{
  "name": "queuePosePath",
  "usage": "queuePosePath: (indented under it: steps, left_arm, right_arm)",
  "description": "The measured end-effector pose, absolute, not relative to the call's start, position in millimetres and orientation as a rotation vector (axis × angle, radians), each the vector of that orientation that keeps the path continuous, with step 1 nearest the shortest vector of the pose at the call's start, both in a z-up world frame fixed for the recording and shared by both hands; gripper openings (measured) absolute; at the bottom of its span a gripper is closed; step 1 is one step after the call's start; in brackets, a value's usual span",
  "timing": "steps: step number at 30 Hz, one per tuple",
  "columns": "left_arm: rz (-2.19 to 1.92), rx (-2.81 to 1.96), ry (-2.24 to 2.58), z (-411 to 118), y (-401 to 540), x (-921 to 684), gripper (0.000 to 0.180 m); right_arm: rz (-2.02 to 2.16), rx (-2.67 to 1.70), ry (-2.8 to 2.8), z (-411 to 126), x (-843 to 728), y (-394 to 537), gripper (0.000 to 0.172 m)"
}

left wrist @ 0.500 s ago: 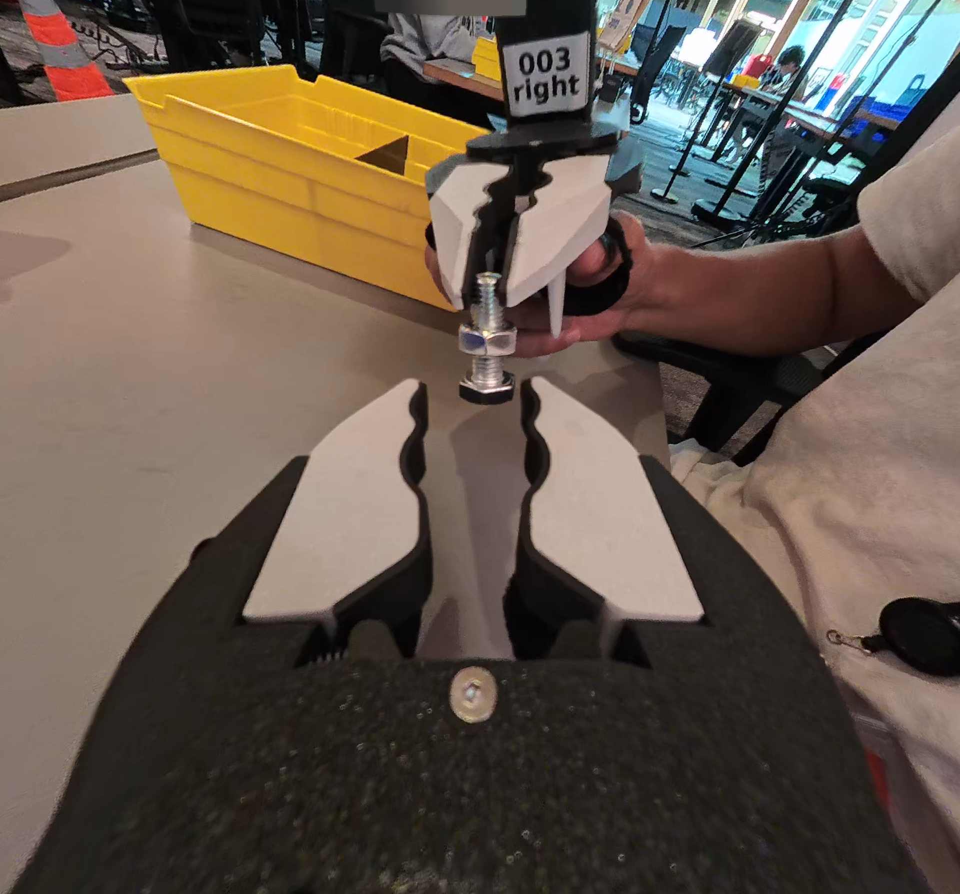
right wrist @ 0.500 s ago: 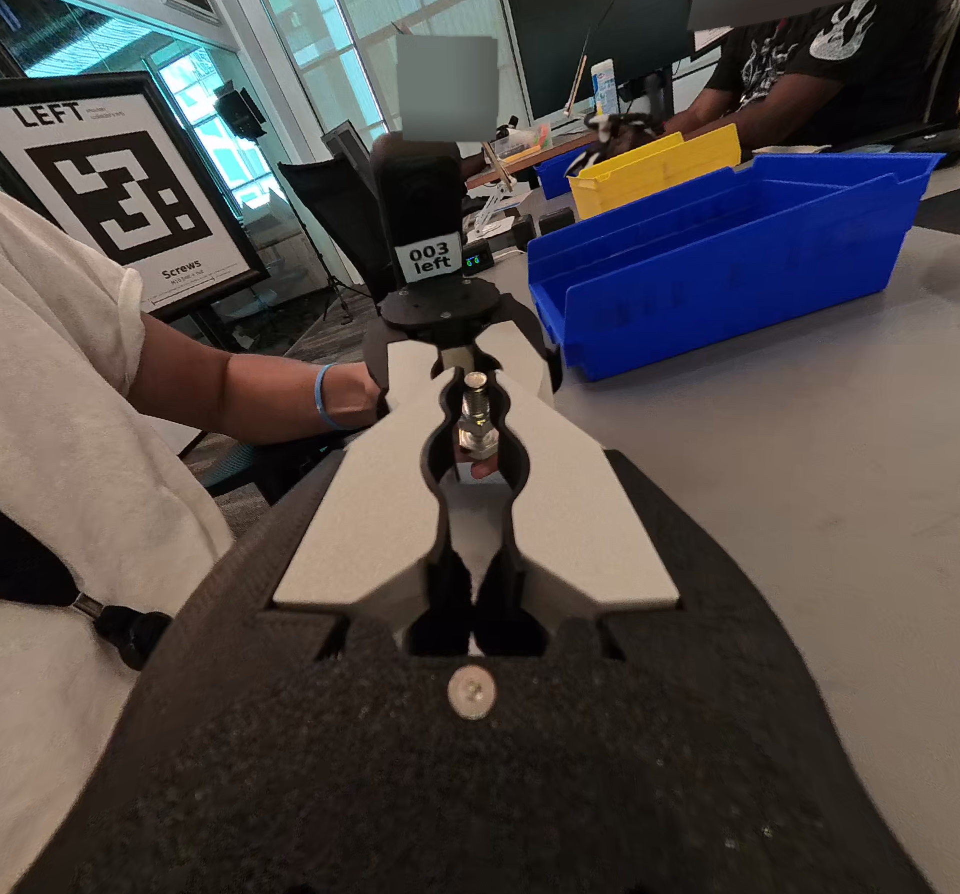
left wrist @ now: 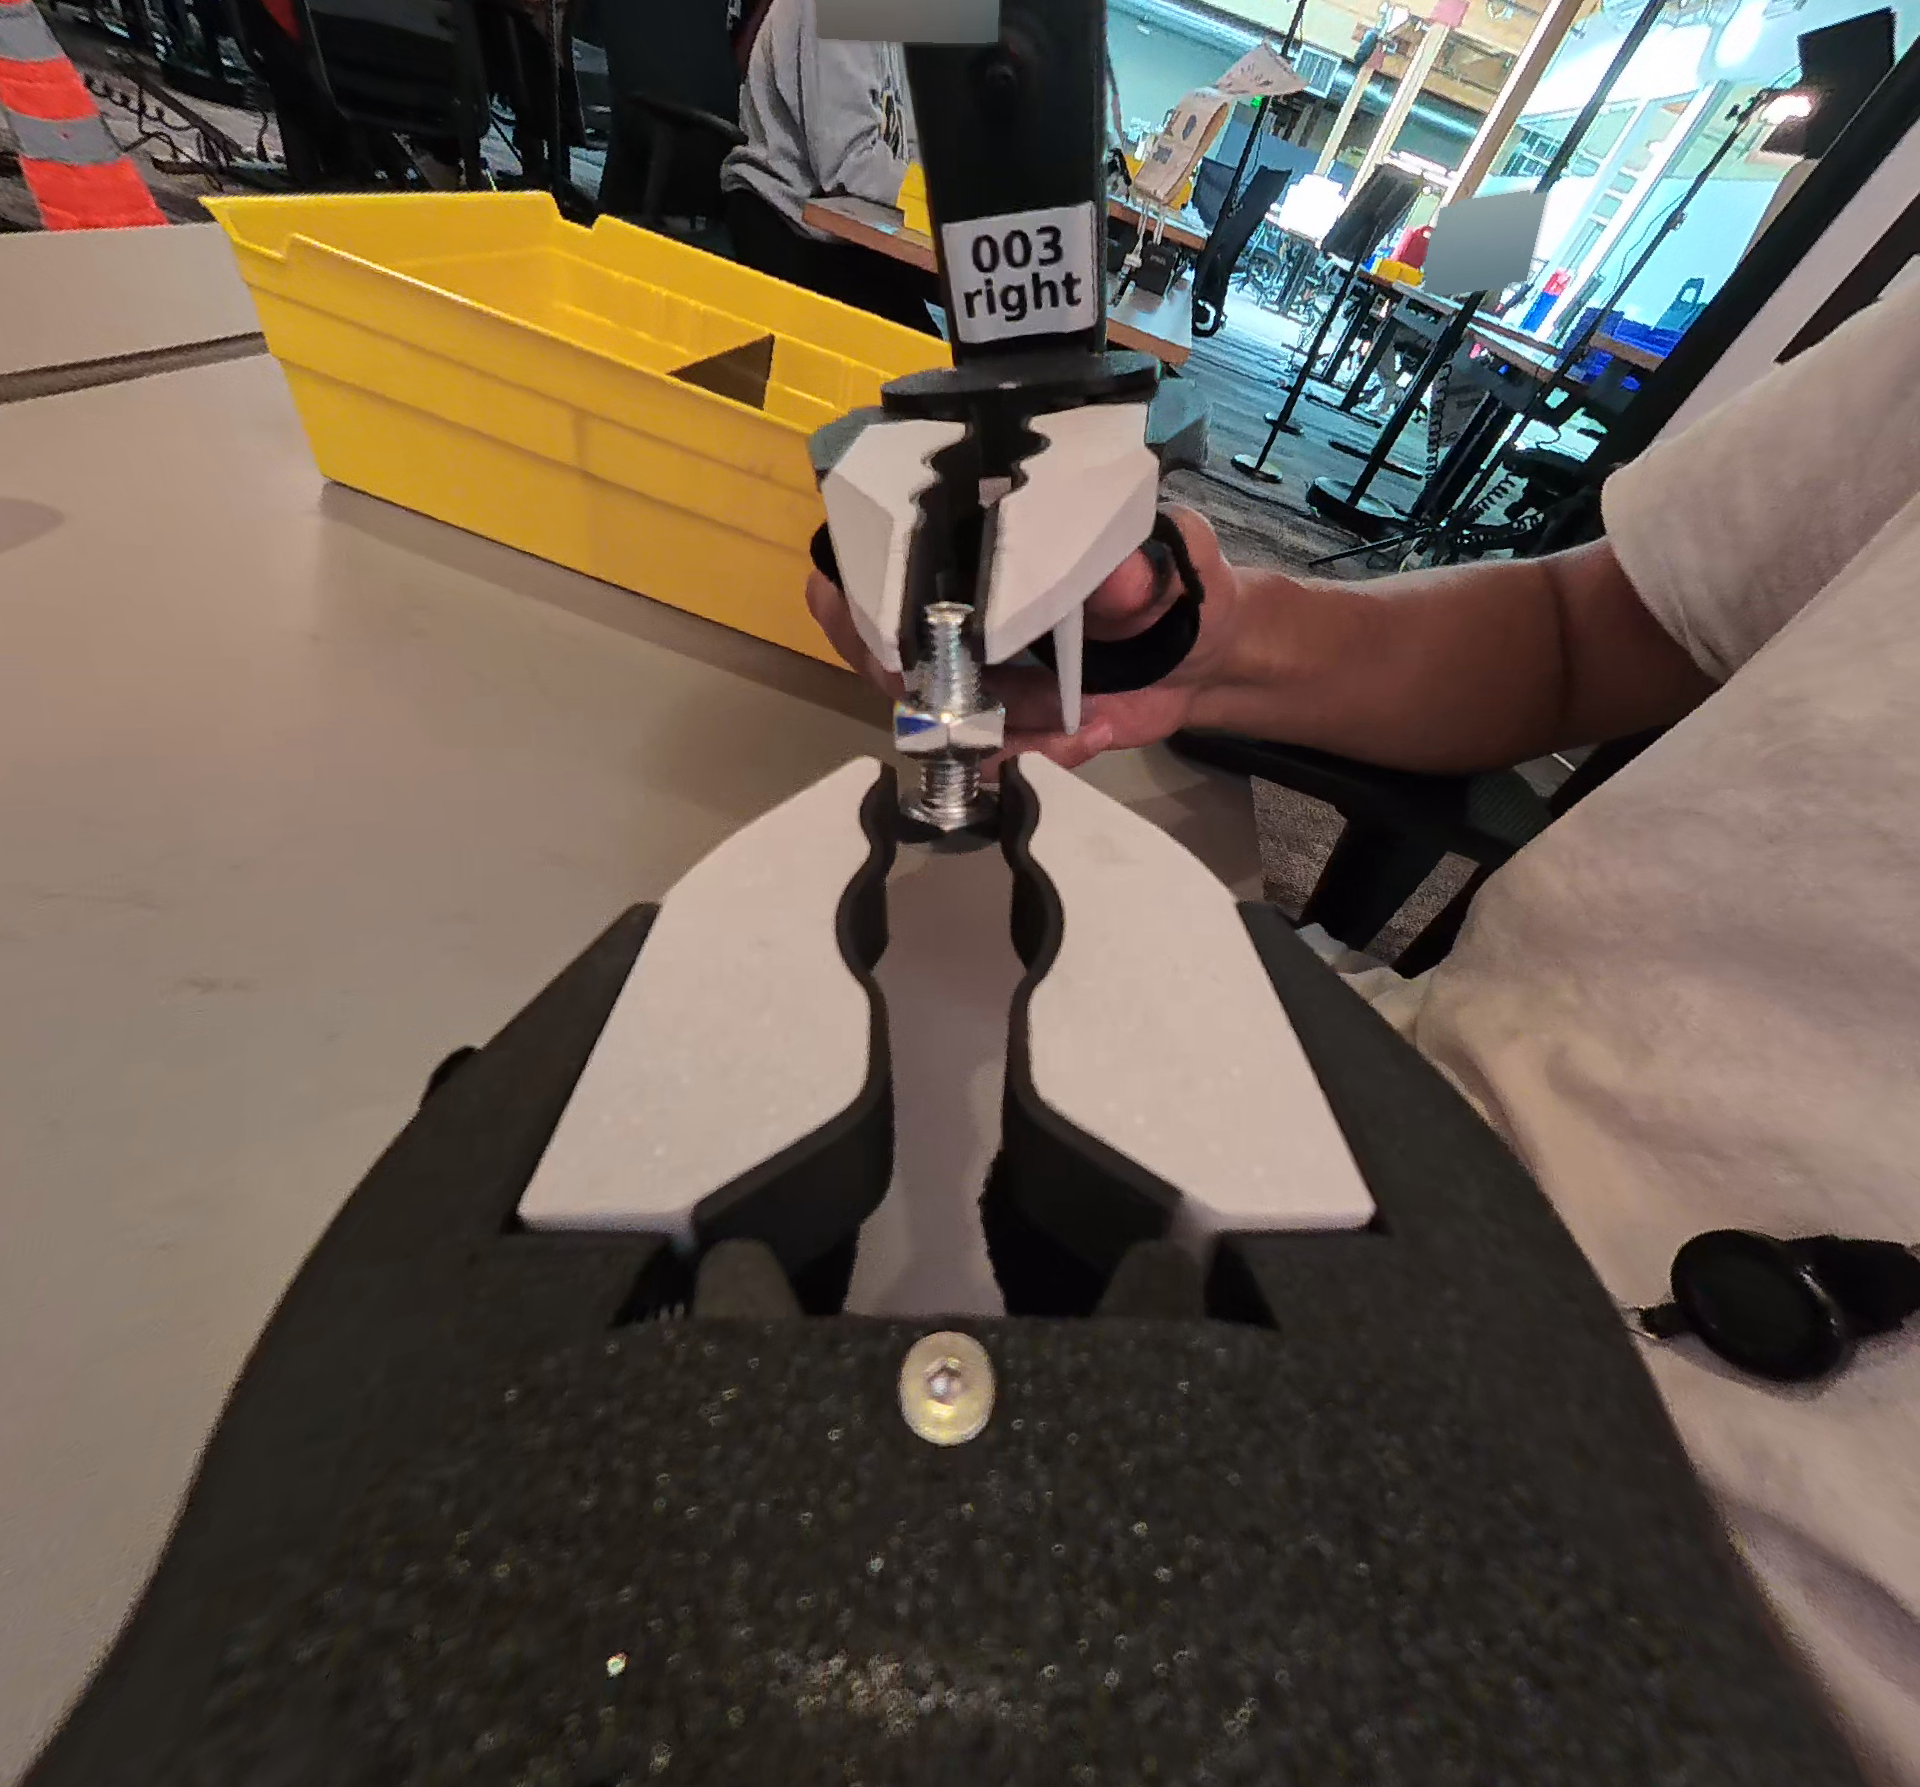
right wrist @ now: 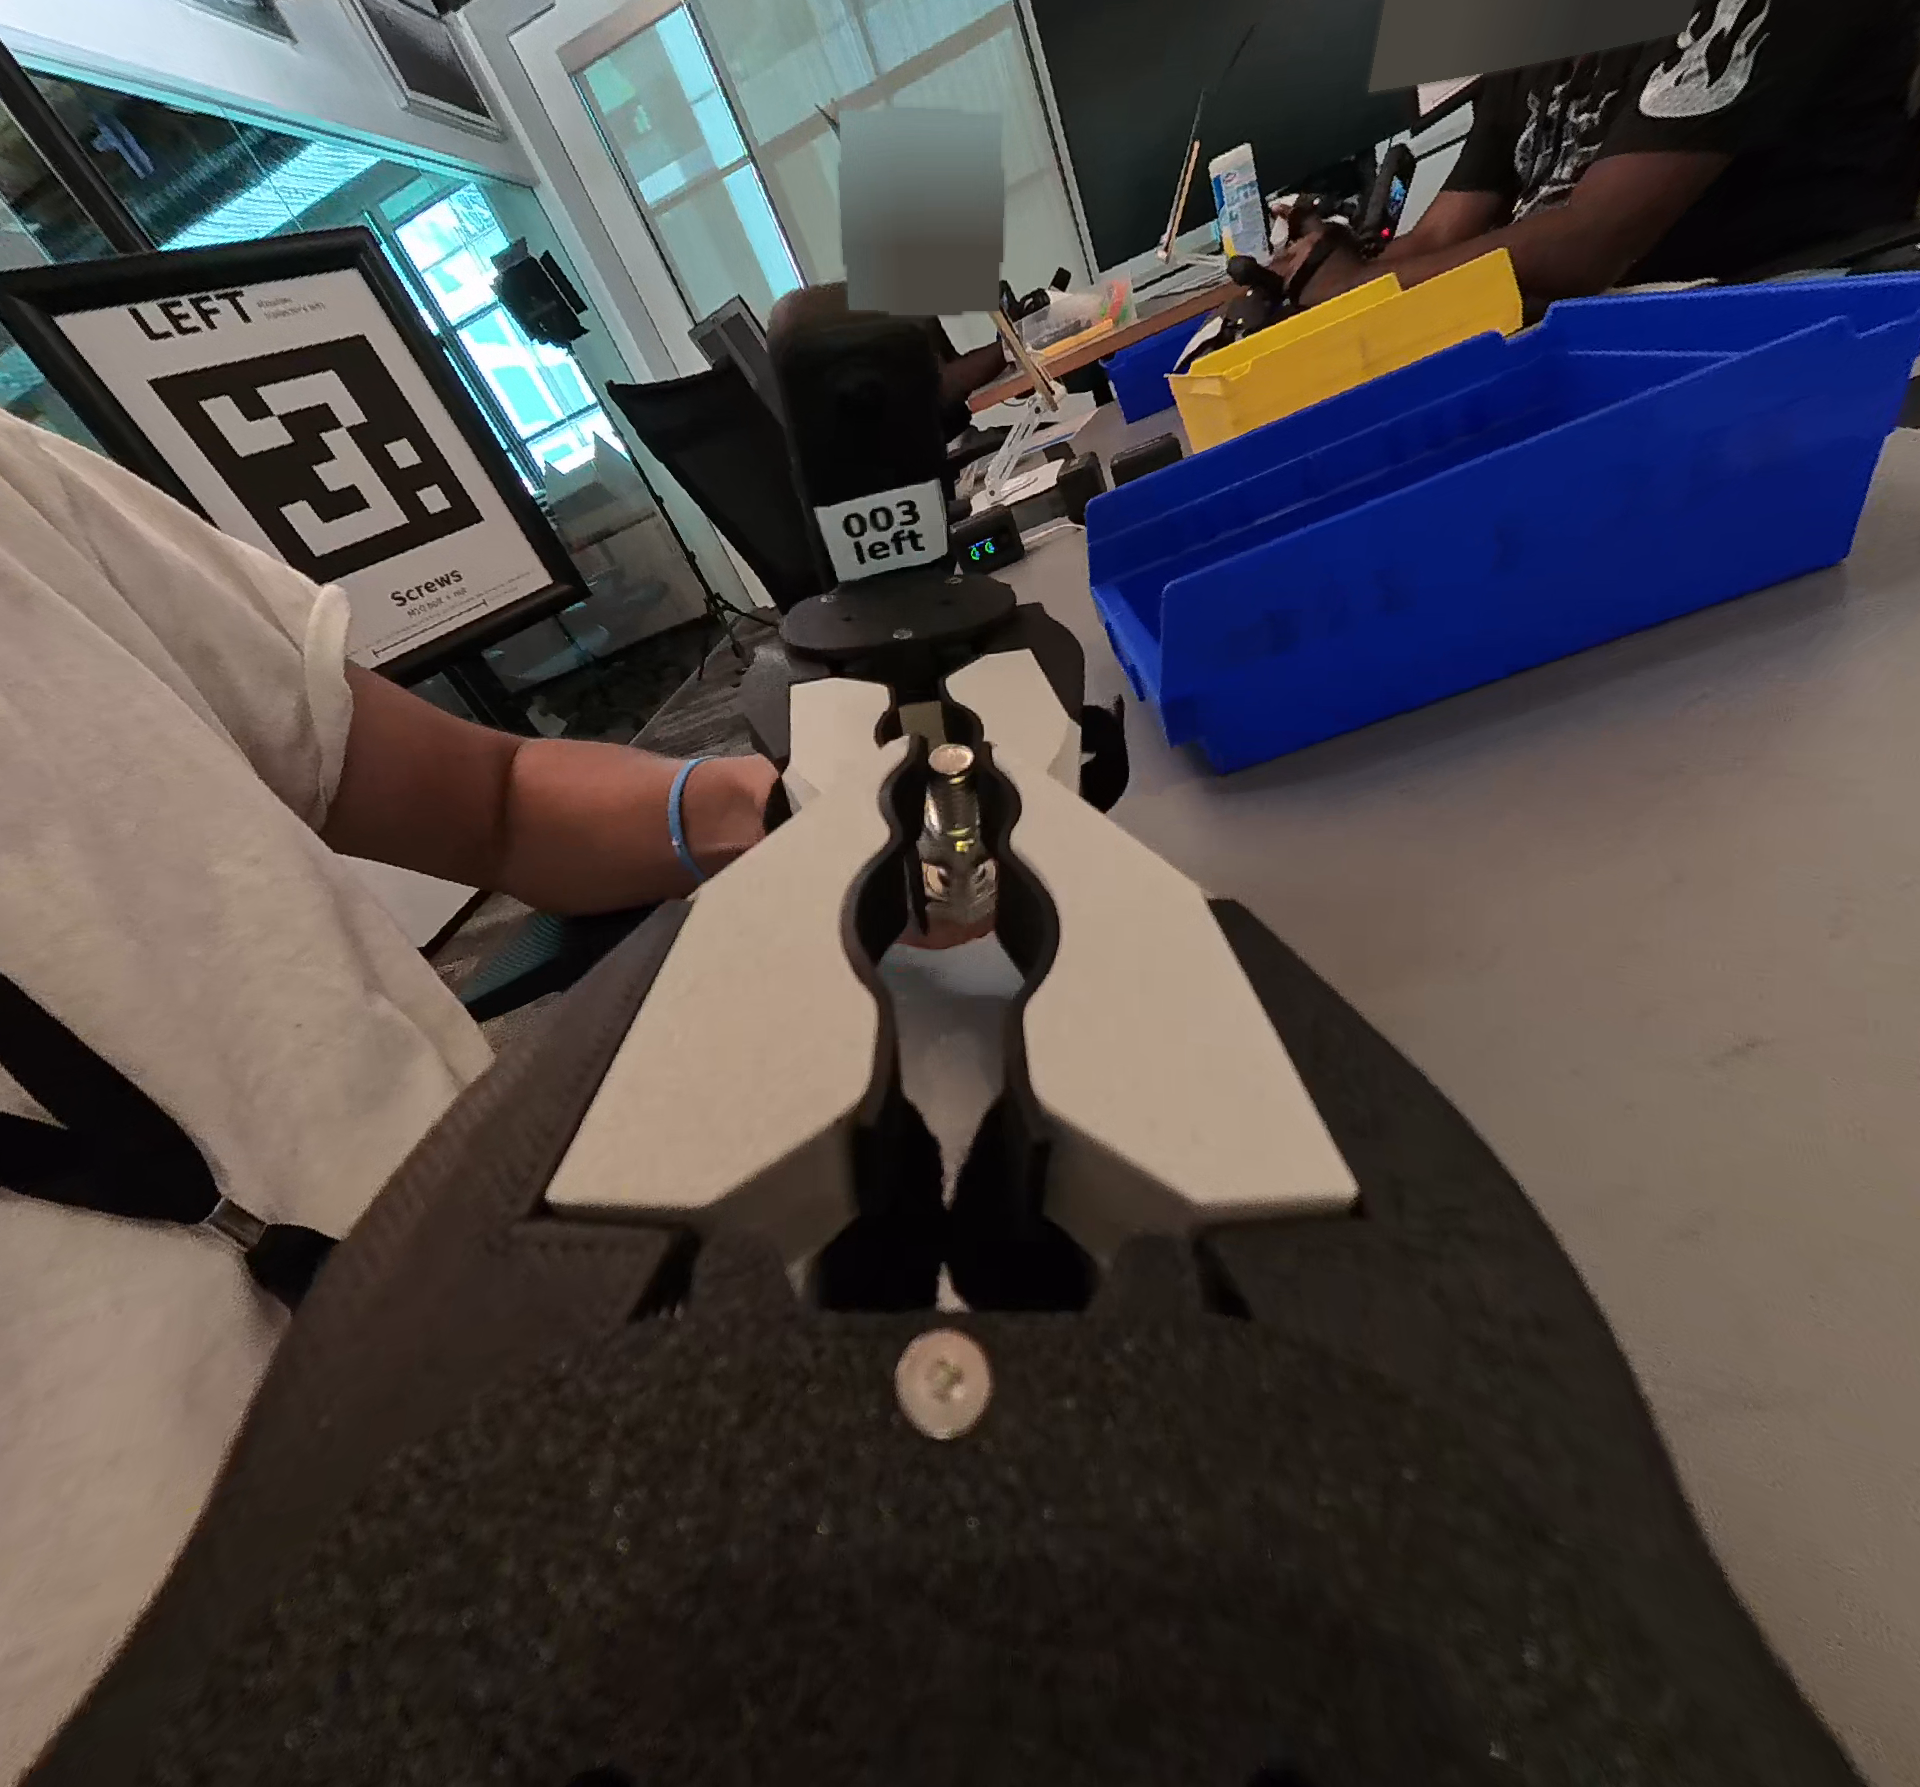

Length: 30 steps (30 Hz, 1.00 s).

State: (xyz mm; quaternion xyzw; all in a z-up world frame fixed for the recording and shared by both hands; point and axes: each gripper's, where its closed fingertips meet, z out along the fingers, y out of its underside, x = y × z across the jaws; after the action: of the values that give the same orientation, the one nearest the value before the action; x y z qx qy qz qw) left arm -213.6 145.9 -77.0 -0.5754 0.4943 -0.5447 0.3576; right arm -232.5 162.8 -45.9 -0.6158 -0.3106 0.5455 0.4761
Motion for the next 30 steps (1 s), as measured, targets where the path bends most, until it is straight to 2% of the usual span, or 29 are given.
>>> queuePosePath:
  steps: [14, 23, 24, 27, 30]
  left_arm:
    - [-1.411, -1.447, 1.259, -70, 144, -214, 0.022]
    - [-1.375, -1.463, 1.236, -69, 150, -216, 0.018]
    - [-1.364, -1.468, 1.219, -68, 153, -217, 0.018]
    - [-1.357, -1.515, 1.113, -67, 169, -222, 0.018]
    - [-1.37, -1.557, 1.043, -69, 181, -226, 0.017]
  right_arm:
    - [1.364, -1.46, -0.741, -35, -226, 163, 0.008]
    - [1.345, -1.453, -0.7, -35, -225, 167, 0.009]
    - [1.315, -1.446, -0.687, -36, -224, 169, 0.012]
    - [1.232, -1.428, -0.635, -38, -223, 176, 0.047]
    - [1.225, -1.407, -0.615, -37, -229, 173, 0.054]
